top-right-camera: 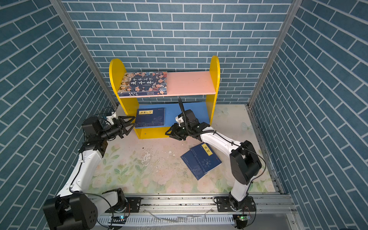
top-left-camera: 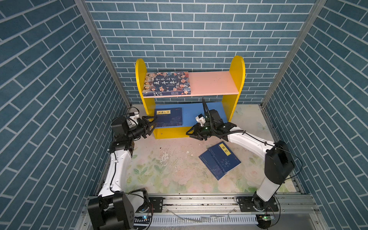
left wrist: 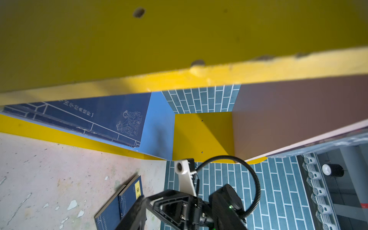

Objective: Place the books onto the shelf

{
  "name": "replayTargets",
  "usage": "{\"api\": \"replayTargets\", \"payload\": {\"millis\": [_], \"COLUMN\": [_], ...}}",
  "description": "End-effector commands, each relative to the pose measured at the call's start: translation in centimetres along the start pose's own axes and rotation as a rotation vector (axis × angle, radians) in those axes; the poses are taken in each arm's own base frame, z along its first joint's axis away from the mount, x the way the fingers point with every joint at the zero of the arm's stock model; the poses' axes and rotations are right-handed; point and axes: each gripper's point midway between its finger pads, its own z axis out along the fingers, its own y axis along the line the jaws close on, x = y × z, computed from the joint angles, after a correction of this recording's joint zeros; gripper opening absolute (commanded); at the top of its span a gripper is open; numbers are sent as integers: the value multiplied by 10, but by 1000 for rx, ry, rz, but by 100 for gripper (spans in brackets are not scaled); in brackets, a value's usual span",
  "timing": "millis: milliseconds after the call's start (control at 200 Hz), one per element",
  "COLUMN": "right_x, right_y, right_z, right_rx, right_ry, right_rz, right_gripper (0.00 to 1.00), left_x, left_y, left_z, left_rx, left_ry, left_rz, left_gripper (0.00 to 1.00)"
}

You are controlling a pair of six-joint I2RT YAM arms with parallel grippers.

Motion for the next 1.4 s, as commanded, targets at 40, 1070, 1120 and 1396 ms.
{"api": "replayTargets", "payload": {"millis": [40, 1070, 1120, 1396], "right_x": [38, -8, -13, -25], "right_y": [-59, -267, -274, -288], "right_z": [-56, -169, -166, -138], "right_rx": [274, 520, 526, 506], "right_ry": [-72, -501, -481, -349], "right_rz": [71, 457, 462, 462], "right_gripper": [47, 51, 51, 49], "left_x": [34, 236, 236, 241], "left_y": [-3, 58, 65, 83], "left_z": [0, 83, 85, 100], "left_rx": [-22, -92, -106, -89], "left_ry": [134, 682, 689, 696], "left_rz": [121, 503, 513, 450], "left_gripper": [60, 66, 66, 67]}}
